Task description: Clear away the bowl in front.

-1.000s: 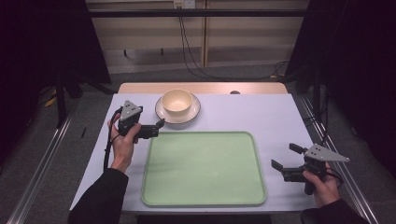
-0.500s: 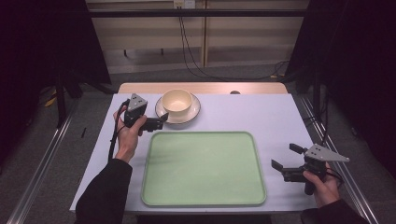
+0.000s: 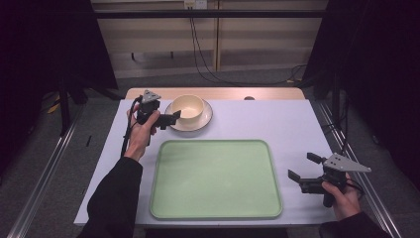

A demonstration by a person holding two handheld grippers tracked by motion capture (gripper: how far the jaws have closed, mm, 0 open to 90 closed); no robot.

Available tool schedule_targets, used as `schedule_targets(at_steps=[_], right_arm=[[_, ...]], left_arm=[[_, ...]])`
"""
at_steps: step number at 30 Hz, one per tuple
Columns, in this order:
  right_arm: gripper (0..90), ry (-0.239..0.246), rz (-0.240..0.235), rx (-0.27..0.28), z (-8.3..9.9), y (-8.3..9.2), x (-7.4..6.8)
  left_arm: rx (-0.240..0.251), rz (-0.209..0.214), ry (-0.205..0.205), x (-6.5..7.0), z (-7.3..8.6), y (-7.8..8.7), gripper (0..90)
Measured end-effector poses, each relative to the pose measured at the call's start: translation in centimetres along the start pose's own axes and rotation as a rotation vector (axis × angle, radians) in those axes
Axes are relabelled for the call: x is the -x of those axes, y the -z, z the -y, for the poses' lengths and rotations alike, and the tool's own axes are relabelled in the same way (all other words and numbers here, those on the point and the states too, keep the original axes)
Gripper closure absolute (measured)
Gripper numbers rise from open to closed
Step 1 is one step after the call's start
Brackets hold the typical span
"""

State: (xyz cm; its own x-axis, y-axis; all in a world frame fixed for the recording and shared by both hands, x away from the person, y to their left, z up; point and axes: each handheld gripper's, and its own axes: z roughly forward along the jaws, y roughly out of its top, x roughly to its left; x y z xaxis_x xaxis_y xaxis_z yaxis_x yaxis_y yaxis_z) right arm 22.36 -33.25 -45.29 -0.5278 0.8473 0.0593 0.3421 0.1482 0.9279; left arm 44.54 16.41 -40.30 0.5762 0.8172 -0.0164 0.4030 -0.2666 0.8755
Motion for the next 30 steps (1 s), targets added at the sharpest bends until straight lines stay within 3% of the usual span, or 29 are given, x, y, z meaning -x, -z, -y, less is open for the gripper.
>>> schedule_targets(at_steps=[6, 9, 13, 15, 17, 19, 21, 24, 26, 28, 30], right_arm=[[1.8, -0.001, -0.001, 0.000, 0.0, 0.0, 0.1], [1.8, -0.002, -0.001, -0.002, 0.1, 0.0, 0.1], [2.1, -0.001, -0.006, -0.006, 0.1, 0.0, 0.0], [2.1, -0.002, -0.009, -0.007, 0.1, 0.0, 0.0], [2.2, 0.003, -0.009, -0.009, 0.1, -0.1, 0.0], [2.2, 0.004, -0.016, -0.009, 0.1, -0.1, 0.0], [2.2, 0.003, -0.015, -0.008, 0.1, -0.1, 0.0], [2.2, 0.001, -0.018, -0.008, 0.1, 0.0, 0.0], [2.2, 0.003, -0.020, -0.007, 0.1, -0.1, 0.0], [2.3, 0.005, -0.020, -0.008, 0.1, -0.1, 0.0], [2.3, 0.003, -0.022, -0.006, 0.1, 0.0, 0.0]], left_arm=[[-0.009, 0.022, -0.055, 0.3, -0.4, -1.0, 12.2], [-0.024, 0.023, -0.060, 0.2, -0.7, -1.7, 13.5], [-0.004, 0.027, -0.036, -0.5, -1.1, -2.3, 13.8], [-0.014, 0.013, -0.034, -0.7, -1.4, -2.6, 13.8], [-0.025, 0.028, -0.022, -1.1, -1.5, -2.9, 13.7], [-0.023, 0.003, -0.029, -1.2, -1.6, -3.3, 13.5], [-0.020, 0.000, -0.008, -1.4, -1.5, -3.6, 12.9], [-0.057, -0.011, -0.010, -1.6, -1.3, -4.2, 13.1], [-0.082, -0.038, -0.037, -1.6, -1.3, -4.7, 13.0], [-0.072, -0.031, -0.024, -1.7, -1.3, -4.8, 15.0], [-0.101, -0.038, -0.040, -1.8, -1.3, -5.2, 18.5]])
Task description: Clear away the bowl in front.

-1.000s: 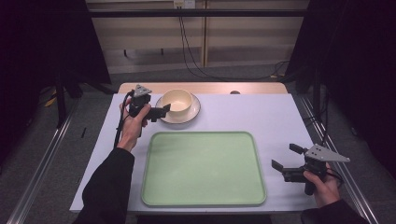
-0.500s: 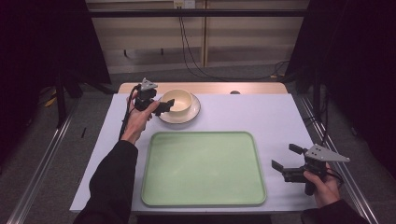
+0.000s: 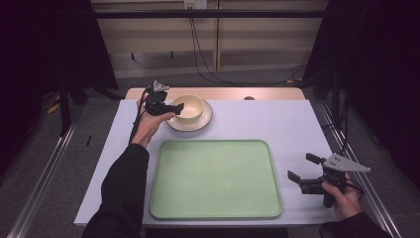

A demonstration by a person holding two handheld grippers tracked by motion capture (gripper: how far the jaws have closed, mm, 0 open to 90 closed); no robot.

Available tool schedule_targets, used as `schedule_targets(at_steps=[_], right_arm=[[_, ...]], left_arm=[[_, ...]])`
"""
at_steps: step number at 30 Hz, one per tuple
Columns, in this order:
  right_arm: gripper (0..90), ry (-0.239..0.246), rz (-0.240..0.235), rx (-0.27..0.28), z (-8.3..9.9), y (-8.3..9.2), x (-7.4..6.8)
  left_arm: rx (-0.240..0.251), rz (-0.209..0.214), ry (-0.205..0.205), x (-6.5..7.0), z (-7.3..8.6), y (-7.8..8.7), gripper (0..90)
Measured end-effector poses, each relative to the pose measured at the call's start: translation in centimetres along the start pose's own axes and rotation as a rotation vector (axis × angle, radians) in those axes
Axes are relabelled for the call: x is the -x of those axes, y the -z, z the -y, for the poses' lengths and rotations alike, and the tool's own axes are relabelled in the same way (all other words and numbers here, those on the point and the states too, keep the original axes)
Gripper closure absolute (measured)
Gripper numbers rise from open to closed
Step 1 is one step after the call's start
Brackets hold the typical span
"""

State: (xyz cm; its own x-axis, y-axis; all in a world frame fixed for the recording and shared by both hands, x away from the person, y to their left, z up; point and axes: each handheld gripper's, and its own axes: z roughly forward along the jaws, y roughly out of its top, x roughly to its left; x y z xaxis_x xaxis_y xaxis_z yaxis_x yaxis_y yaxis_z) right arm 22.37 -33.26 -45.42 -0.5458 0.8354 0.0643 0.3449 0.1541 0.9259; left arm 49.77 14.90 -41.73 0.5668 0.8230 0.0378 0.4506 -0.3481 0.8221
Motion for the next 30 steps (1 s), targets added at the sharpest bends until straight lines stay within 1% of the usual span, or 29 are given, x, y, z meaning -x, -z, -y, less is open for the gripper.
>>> schedule_targets(at_steps=[1, 2, 3, 4, 5, 6, 7, 8, 10, 11, 15, 16, 19, 21, 22, 23, 24, 25, 26, 27, 28, 29, 30], right_arm=[[2.3, 0.000, 0.000, -0.001, 0.0, 0.0, 0.0], [2.3, -0.001, 0.002, -0.001, 0.0, 0.0, 0.0], [2.3, 0.000, 0.001, -0.001, 0.0, 0.0, 0.0], [2.5, 0.000, -0.001, -0.003, 0.0, 0.0, 0.0], [3.3, 0.001, -0.002, -0.004, 0.0, 0.0, 0.0], [3.4, 0.001, -0.003, -0.004, 0.0, 0.0, 0.0], [3.3, 0.001, -0.004, -0.003, 0.0, 0.0, 0.0], [3.3, 0.001, -0.005, -0.003, 0.0, 0.0, 0.0], [3.3, -0.001, -0.003, -0.008, 0.0, -0.1, -0.1], [3.3, -0.001, -0.006, -0.007, 0.0, -0.1, -0.1], [3.3, 0.001, -0.009, -0.008, 0.1, -0.1, -0.1], [3.3, 0.002, -0.008, -0.008, 0.1, -0.1, -0.1], [3.3, 0.003, -0.012, -0.009, 0.1, 0.0, -0.1], [3.3, 0.004, -0.012, -0.009, 0.1, 0.0, -0.1], [3.4, 0.003, -0.014, -0.011, 0.1, -0.1, -0.1], [3.4, 0.003, -0.014, -0.011, 0.1, -0.1, -0.1], [3.4, 0.002, -0.012, -0.010, 0.1, -0.1, -0.1], [3.4, 0.002, -0.015, -0.011, 0.1, -0.1, -0.1], [3.4, 0.006, -0.014, -0.012, 0.1, -0.1, -0.1], [3.4, 0.007, -0.017, -0.013, 0.1, -0.1, -0.1], [3.4, 0.007, -0.017, -0.013, 0.1, -0.1, -0.1], [3.4, 0.007, -0.018, -0.013, 0.1, -0.1, -0.1], [3.4, 0.008, -0.017, -0.013, 0.1, -0.1, -0.1]], left_arm=[[-0.017, -0.003, -0.004, -0.1, 0.1, -0.3, 20.0], [-0.017, -0.013, -0.001, -0.1, 0.2, -0.5, 20.1], [-0.028, -0.029, -0.004, -0.2, 0.2, -0.7, 19.3], [-0.041, -0.028, 0.009, -0.4, 0.3, -0.9, 21.6], [-0.056, -0.023, 0.018, -0.6, 0.3, -1.1, 21.6], [-0.073, -0.026, 0.043, -0.7, 0.4, -1.3, 21.0], [-0.075, -0.023, 0.036, -0.9, 0.5, -1.5, 21.7], [-0.082, -0.017, 0.072, -0.9, 0.5, -1.6, 22.6], [-0.098, 0.001, 0.090, -1.1, 0.4, -1.9, 24.2], [-0.110, 0.003, 0.086, -1.0, 0.3, -2.1, 26.0], [-0.160, 0.016, 0.101, -0.8, -0.1, -3.0, 28.6], [-0.193, 0.023, 0.111, -0.7, -0.2, -3.3, 28.8], [-0.222, 0.015, 0.137, -0.3, -0.1, -4.0, 28.7], [-0.233, 0.011, 0.142, -0.3, 0.1, -4.3, 28.5], [-0.248, 0.003, 0.163, -0.4, 0.2, -4.5, 29.1], [-0.263, 0.003, 0.154, -0.5, 0.3, -4.6, 29.1], [-0.288, 0.004, 0.149, -0.7, 0.4, -4.6, 29.2], [-0.282, 0.003, 0.158, -0.9, 0.5, -4.6, 29.9], [-0.280, 0.008, 0.171, -1.0, 0.5, -4.6, 33.4], [-0.296, -0.006, 0.166, -1.0, 0.5, -4.7, 34.3], [-0.296, -0.006, 0.166, -1.0, 0.5, -4.7, 33.7], [-0.296, -0.023, 0.171, -0.8, 0.5, -4.8, 33.7], [-0.315, -0.011, 0.167, -0.9, 0.4, -4.8, 33.9]])
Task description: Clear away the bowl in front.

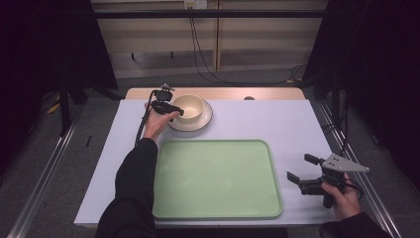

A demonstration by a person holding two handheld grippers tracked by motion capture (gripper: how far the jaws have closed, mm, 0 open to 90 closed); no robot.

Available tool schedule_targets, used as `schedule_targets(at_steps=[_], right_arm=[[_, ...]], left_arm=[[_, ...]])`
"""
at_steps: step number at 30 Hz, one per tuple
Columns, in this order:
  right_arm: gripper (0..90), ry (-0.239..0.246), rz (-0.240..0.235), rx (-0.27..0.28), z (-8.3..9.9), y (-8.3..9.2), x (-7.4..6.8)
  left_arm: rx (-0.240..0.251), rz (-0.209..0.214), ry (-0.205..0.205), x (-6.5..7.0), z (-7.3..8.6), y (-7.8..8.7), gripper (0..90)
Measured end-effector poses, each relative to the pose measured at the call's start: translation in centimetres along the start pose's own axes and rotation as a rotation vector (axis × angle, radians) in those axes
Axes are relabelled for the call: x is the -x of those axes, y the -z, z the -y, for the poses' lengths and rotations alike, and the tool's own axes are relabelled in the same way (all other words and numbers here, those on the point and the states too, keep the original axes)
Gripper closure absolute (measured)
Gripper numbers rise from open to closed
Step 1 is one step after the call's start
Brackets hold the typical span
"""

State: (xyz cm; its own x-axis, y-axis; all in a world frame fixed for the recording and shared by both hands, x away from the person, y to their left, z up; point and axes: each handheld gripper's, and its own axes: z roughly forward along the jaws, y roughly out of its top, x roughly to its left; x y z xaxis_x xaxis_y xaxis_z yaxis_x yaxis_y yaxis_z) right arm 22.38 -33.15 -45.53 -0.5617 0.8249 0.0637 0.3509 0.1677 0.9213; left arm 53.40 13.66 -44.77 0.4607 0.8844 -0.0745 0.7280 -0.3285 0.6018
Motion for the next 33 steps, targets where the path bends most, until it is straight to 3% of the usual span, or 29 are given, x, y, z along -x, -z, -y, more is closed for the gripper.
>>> schedule_targets(at_steps=[2, 4, 6, 8, 12, 16, 19, 20, 29, 33], right_arm=[[3.4, -0.003, 0.001, -0.001, 0.00, 0.00, -0.01], [3.4, 0.000, 0.003, -0.006, 0.01, -0.02, 0.01], [3.4, -0.001, 0.003, -0.005, 0.01, 0.00, 0.00], [3.4, 0.003, 0.002, -0.004, 0.02, 0.00, 0.02], [3.4, 0.002, 0.002, -0.004, 0.01, -0.01, 0.03], [3.4, 0.002, 0.002, -0.002, 0.02, 0.03, 0.05], [3.4, 0.001, 0.004, -0.004, 0.02, 0.00, 0.08], [3.4, 0.000, 0.003, -0.004, 0.02, 0.00, 0.07], [3.4, -0.001, 0.006, -0.005, 0.02, 0.00, 0.06], [3.4, 0.001, 0.004, -0.004, 0.03, 0.02, 0.06]], left_arm=[[-0.007, 0.033, 0.047, -0.17, 0.01, -0.18, 34.1], [-0.017, 0.046, 0.054, -0.15, 0.07, -0.48, 37.9], [-0.031, 0.068, 0.045, -0.02, 0.07, -0.70, 43.7], [-0.037, 0.080, 0.082, -0.01, -0.03, -0.71, 53.8], [-0.085, 0.076, 0.065, -0.14, -0.39, -0.63, 60.3], [-0.082, 0.083, 0.094, -0.27, -0.37, -0.59, 69.4], [-0.087, 0.091, 0.073, -0.42, -0.42, -0.44, 75.5], [-0.078, 0.090, 0.089, -0.32, -0.43, -0.49, 76.6], [-0.087, 0.091, 0.079, -0.42, -0.39, -0.40, 77.3], [-0.083, 0.096, 0.116, -0.24, -0.43, -0.40, 80.3]])
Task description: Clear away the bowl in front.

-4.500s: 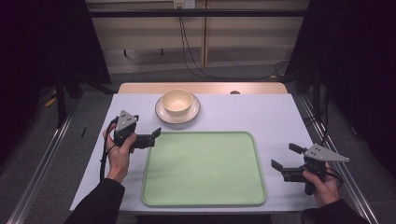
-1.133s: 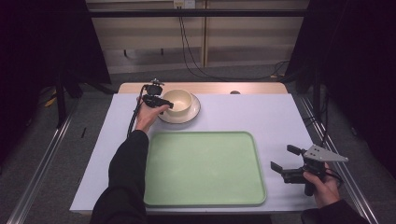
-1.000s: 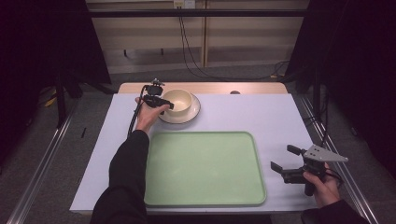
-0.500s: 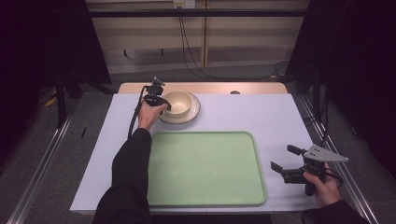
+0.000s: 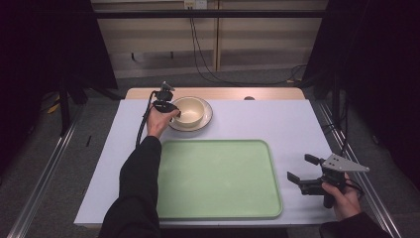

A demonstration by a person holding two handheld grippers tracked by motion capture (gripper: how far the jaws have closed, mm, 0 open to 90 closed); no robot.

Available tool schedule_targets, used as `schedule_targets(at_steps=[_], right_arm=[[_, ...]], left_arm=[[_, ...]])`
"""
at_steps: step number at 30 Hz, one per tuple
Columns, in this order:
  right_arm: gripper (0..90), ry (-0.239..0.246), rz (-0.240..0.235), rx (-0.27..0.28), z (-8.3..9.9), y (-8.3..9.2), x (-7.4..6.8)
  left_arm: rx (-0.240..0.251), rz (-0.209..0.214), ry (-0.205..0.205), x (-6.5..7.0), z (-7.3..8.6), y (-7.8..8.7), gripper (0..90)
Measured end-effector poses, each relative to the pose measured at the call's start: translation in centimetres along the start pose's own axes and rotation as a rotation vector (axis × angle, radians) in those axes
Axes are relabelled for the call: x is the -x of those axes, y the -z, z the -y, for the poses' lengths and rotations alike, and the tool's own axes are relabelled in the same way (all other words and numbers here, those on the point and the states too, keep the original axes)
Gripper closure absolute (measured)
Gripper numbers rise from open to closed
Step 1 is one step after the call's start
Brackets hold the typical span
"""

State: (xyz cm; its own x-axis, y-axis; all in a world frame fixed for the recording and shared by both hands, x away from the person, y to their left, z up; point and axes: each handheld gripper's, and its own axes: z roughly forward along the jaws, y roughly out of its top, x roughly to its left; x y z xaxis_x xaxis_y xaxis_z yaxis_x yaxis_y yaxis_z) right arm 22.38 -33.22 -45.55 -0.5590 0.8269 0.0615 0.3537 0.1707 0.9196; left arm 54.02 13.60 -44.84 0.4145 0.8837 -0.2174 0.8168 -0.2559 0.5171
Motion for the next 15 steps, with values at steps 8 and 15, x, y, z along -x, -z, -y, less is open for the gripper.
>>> schedule_targets(at_steps=[8, 15], right_arm=[[3.3, -0.003, -0.006, -0.004, 0.03, 0.08, -0.07], [3.1, -0.002, -0.007, 0.002, 0.01, 0.13, -0.08]], left_arm=[[0.000, 0.051, 0.031, -0.62, 0.03, 0.35, 84.0], [0.026, 0.054, 0.046, -0.59, -0.04, 0.80, 83.9]])
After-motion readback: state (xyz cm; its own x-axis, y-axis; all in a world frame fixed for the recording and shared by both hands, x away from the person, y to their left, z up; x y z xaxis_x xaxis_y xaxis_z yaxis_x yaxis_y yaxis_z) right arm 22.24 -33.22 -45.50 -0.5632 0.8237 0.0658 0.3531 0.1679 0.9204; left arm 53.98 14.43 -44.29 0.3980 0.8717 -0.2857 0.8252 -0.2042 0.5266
